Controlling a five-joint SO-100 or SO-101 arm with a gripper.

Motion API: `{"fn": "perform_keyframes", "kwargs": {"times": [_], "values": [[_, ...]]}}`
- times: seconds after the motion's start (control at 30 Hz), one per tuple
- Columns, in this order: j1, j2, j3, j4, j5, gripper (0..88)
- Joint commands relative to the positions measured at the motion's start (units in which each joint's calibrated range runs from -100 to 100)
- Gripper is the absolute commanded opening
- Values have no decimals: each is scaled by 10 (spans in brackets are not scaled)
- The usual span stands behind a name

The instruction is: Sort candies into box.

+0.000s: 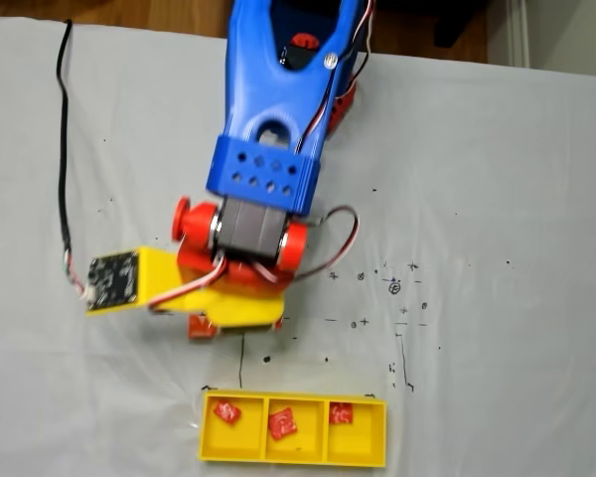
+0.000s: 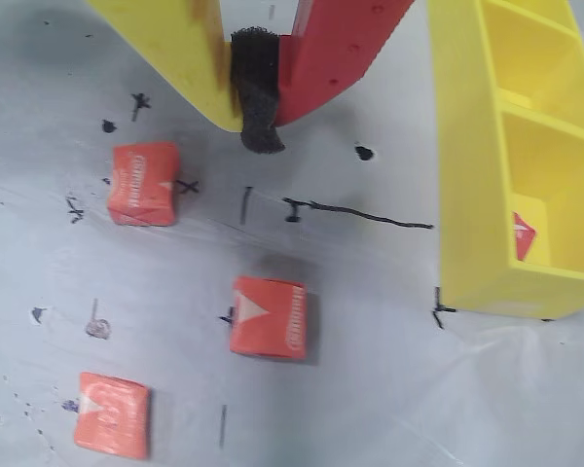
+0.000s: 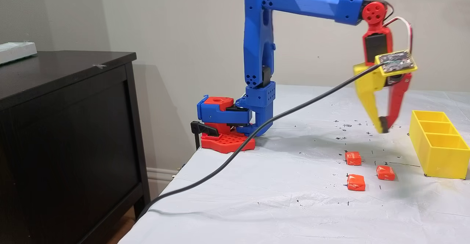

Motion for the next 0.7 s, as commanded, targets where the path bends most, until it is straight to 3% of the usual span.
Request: {"fn": "perform_keyframes", "kwargs": {"times": [0.0, 0.33, 0.67], "values": [[-3, -98, 83, -36, 17, 16], [7, -115, 174, -79, 35, 214], [10, -86, 161, -78, 48, 271]]}}
